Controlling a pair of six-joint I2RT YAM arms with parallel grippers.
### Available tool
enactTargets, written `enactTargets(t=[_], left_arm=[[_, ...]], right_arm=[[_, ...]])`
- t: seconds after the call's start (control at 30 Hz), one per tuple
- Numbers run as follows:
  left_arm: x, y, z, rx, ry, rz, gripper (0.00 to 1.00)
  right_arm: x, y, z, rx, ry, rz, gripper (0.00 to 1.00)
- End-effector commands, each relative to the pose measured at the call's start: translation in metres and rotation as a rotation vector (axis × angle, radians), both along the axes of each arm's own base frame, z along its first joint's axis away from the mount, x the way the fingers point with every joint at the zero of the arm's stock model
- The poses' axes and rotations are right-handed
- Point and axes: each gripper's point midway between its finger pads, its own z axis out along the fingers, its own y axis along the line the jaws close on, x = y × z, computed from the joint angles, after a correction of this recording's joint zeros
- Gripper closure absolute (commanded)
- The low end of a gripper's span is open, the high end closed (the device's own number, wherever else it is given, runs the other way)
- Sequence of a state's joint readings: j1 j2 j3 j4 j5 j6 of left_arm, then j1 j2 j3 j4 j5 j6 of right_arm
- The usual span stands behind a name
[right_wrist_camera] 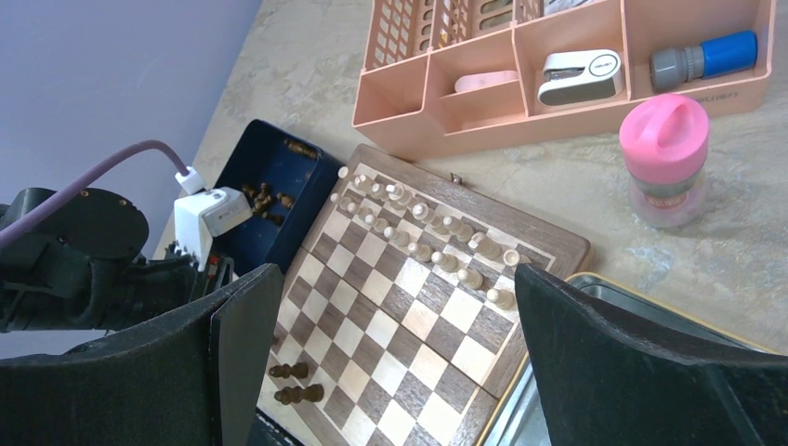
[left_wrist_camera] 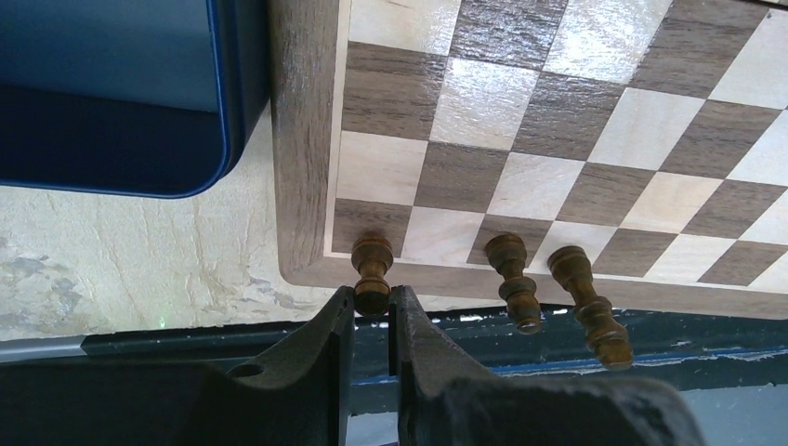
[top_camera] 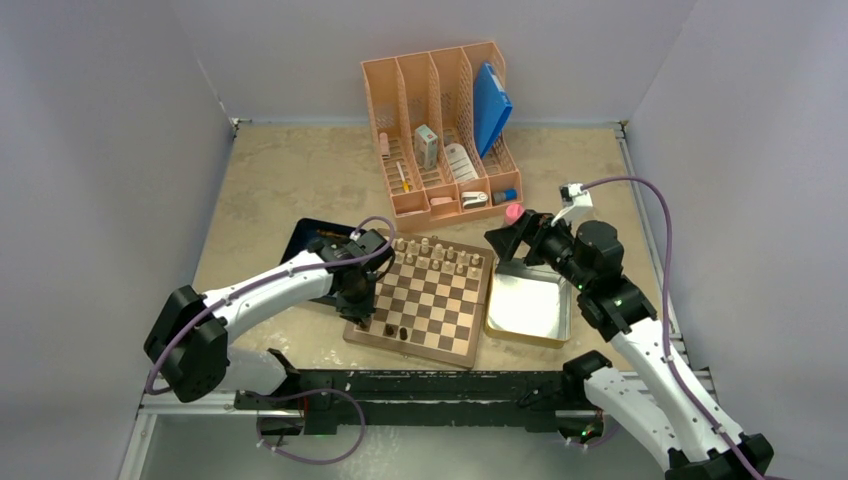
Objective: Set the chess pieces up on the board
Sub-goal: Place the chess piece on the chessboard.
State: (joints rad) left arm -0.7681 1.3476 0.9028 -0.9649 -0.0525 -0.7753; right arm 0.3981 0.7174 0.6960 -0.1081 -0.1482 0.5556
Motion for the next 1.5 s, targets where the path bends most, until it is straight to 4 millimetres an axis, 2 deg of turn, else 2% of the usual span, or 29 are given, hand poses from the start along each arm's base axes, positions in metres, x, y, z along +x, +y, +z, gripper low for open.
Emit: enactTargets(t=[0.0, 0.57, 0.77, 1.03, 1.2, 1.33, 1.47], left_arm=[[0.006, -0.002, -0.001, -0.001, -0.027, 0.01, 0.89], [0.006, 0.0, -0.006, 0.022, -0.019, 0.014, 0.85], [0.006, 0.0, -0.006, 0.021, -0.017, 0.013, 0.74], [0.006, -0.004, 0.0, -0.008, -0.024, 0.008, 0.69], [0.007, -0.009, 0.014, -0.045, -0.045, 0.005, 0.63], [0.015, -0.016, 0.039, -0.105, -0.106, 0.006, 0.52], [0.028, -0.017, 0.059, -0.119, -0.188, 0.013, 0.46]], right_arm=[[0.001, -0.003, 0.029, 0.012, -0.091, -0.006, 0.03], [0.0, -0.003, 0.028, 0.009, -0.093, -0.006, 0.03], [0.0, -0.003, 0.028, 0.009, -0.092, -0.005, 0.03], [0.0, -0.003, 0.028, 0.009, -0.094, -0.005, 0.03], [0.001, -0.001, 0.032, 0.015, -0.101, 0.001, 0.03], [0.002, 0.0, 0.029, 0.011, -0.103, 0.007, 0.03], [0.003, 0.001, 0.029, 0.013, -0.098, 0.011, 0.02]])
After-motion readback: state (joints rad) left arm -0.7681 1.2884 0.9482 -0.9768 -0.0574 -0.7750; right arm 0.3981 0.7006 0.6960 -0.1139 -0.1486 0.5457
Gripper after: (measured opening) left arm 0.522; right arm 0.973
